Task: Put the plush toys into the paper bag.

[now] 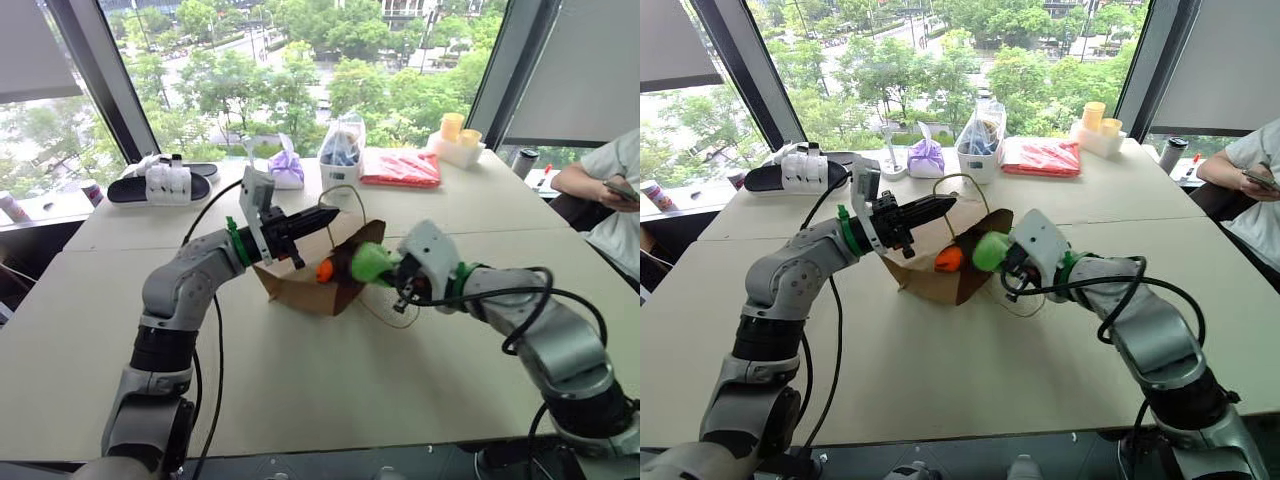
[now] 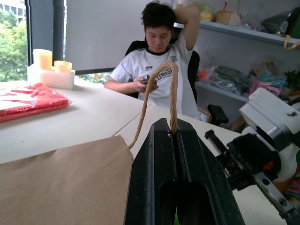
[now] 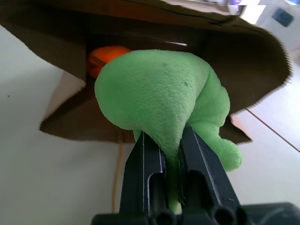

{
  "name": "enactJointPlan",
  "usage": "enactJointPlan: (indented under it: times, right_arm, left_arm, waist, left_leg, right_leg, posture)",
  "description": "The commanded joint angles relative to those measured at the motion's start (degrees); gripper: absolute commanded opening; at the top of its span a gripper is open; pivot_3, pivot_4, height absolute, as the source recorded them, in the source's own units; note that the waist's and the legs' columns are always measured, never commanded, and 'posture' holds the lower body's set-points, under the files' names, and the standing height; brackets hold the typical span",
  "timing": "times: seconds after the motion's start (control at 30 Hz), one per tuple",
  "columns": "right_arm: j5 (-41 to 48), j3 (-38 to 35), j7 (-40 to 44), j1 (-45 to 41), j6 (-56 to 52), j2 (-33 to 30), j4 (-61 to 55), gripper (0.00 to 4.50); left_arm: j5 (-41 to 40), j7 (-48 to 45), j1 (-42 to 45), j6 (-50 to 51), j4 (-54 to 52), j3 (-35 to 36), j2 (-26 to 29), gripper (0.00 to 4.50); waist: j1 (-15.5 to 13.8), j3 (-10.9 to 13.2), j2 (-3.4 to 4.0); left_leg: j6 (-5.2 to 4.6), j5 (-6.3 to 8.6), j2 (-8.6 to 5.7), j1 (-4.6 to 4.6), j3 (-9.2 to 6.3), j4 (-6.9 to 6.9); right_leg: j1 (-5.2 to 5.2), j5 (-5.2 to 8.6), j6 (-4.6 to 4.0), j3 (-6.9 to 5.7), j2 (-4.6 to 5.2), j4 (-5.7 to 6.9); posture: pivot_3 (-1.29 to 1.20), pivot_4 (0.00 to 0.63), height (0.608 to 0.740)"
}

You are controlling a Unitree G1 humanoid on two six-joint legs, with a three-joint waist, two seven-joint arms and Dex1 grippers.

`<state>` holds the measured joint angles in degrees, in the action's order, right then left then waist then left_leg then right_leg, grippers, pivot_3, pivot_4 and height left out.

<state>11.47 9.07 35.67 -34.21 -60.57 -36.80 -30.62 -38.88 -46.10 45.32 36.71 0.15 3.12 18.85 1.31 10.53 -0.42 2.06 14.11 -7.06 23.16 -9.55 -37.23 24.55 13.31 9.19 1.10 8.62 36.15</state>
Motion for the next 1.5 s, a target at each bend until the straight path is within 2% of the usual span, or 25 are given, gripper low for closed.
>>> enactJointPlan:
  times: [0.03, 0.3, 0.43, 0.53, 0.7, 0.73, 0.77, 0.9, 1.03, 1.17, 1.33, 1.5]
  right_arm:
    - [-1.95, 3.31, -1.43, -3.98, 5.43, 2.69, 4.55, 0.05]
    - [-8.85, 9.77, -3.82, -13.62, 22.59, 12.68, 31.6, 0.05]
    - [-10.28, 9.64, -3.91, -16.51, 27.71, 16.07, 39.36, 0.05]
    - [-10.32, 8.82, -3.02, -17.89, 29.49, 17.59, 41.86, 1.12]
    - [-10.48, 8.19, -0.83, -17.23, 28.8, 16.32, 39.94, 3.84]
    - [-10.18, 7.6, -0.29, -16.76, 27.8, 15.52, 38.39, 4.26]
    - [-9.98, 7.03, 0.4, -16.08, 26.75, 14.31, 36.18, 4.39]
    - [-7.04, 3.46, 3.77, -13.72, 20.75, 9.64, 25.88, 4.39]
    - [-1.5, -6.25, 5.19, -10.62, 10.57, 3.33, 14.87, 4.39]
    - [0.93, -11.5, 4.97, -5.1, 5.52, -1.32, 10.62, 4.39]
    - [2.99, -15.91, 1.75, 2.67, 1.18, 0.07, 11.0, 4.39]
    - [6.82, -19.07, -1.81, 7.36, -3.35, 5.95, 10.82, 4.39]
  left_arm:
    - [-0.39, -0.17, 1.82, -1.14, -1.05, 1.14, 0.08, 0.0]
    - [-1.81, 0.66, 1.54, 0.35, -2.7, 2.19, 0.66, 0.0]
    - [-2.4, 1.48, 1.17, 0.95, -3.61, 2.81, 0.88, 0.0]
    - [-2.92, 2.28, 0.83, 1.22, -4.03, 3.47, 0.91, 0.0]
    - [-3.29, 3.49, 1.48, 0.9, -3.01, 4.82, 0.87, 0.0]
    - [-3.25, 3.73, 1.64, 0.67, -2.64, 5.09, 0.84, 0.0]
    - [-3.25, 3.99, 1.77, 0.49, -2.31, 5.35, 0.82, 0.0]
    - [-2.81, 4.05, 2.03, -0.21, -1.21, 5.74, 1.16, 0.0]
    - [-1.77, 3.93, 2.78, -1.64, 0.81, 6.27, 1.77, 0.0]
    - [-1.29, 3.51, 3.73, -2.82, 2.79, 6.82, 2.51, 0.0]
    - [-0.61, 2.86, 4.9, -4.23, 5.18, 7.0, 3.36, 0.0]
    - [0.07, 2.17, 5.51, -4.91, 6.04, 6.41, 3.59, 0.0]
  waist:
    - [-0.3, 0.0, 0.0]
    - [-0.22, 0.0, -0.01]
    - [-0.13, 0.0, -0.01]
    - [-0.11, 0.0, -0.01]
    - [-0.1, 0.0, -0.01]
    - [-0.13, 0.0, -0.01]
    - [-0.18, 0.0, -0.01]
    - [-0.37, 0.0, -0.01]
    - [-0.47, 0.0, -0.01]
    - [-0.62, -0.01, -0.03]
    - [-0.46, -0.01, -0.03]
    - [-0.36, -0.01, -0.03]
  left_leg:
    - [0.0, 0.0, 0.0, 0.0, -0.01, 0.03]
    - [0.04, -0.03, 0.0, 0.0, -0.02, 0.05]
    - [0.05, -0.03, 0.0, 0.0, -0.04, 0.08]
    - [0.05, -0.03, 0.0, 0.0, -0.05, 0.09]
    - [0.06, -0.03, 0.0, 0.0, -0.07, 0.1]
    - [0.06, -0.03, 0.0, 0.0, -0.06, 0.1]
    - [0.06, -0.03, -0.01, 0.01, -0.06, 0.1]
    - [0.06, -0.03, -0.02, 0.06, -0.09, 0.08]
    - [0.05, -0.03, -0.01, 0.07, -0.08, 0.1]
    - [0.04, -0.02, -0.01, 0.08, -0.05, 0.08]
    - [0.04, -0.02, 0.0, 0.06, -0.01, 0.08]
    - [0.04, -0.03, 0.01, 0.06, 0.0, 0.07]
  right_leg:
    - [0.0, 0.0, 0.0, 0.0, 0.0, -0.02]
    - [0.03, 0.0, 0.0, 0.0, -0.02, -0.01]
    - [0.05, -0.01, -0.01, -0.01, -0.02, 0.01]
    - [0.06, -0.01, -0.01, -0.01, -0.02, 0.01]
    - [0.07, -0.01, -0.01, -0.01, -0.04, 0.02]
    - [0.07, -0.01, -0.01, -0.01, -0.03, 0.02]
    - [0.07, -0.01, -0.01, -0.01, -0.03, 0.01]
    - [0.07, -0.01, -0.01, -0.02, -0.03, -0.01]
    - [0.1, 0.0, -0.01, -0.02, -0.03, -0.03]
    - [0.05, 0.0, -0.01, -0.03, -0.02, -0.05]
    - [0.06, 0.0, -0.01, -0.02, -0.03, -0.02]
    - [0.07, -0.01, 0.0, 0.0, -0.01, -0.01]
  posture:
    - [0.0, 0.15, 0.74]
    - [0.0, 0.15, 0.74]
    - [0.0, 0.15, 0.74]
    - [0.0, 0.15, 0.74]
    - [0.0, 0.15, 0.74]
    - [0.0, 0.15, 0.74]
    - [0.0, 0.15, 0.74]
    - [0.0, 0.15, 0.74]
    - [0.0, 0.15, 0.74]
    - [0.0, 0.15, 0.74]
    - [0.0, 0.15, 0.74]
    - [0.0, 0.15, 0.74]
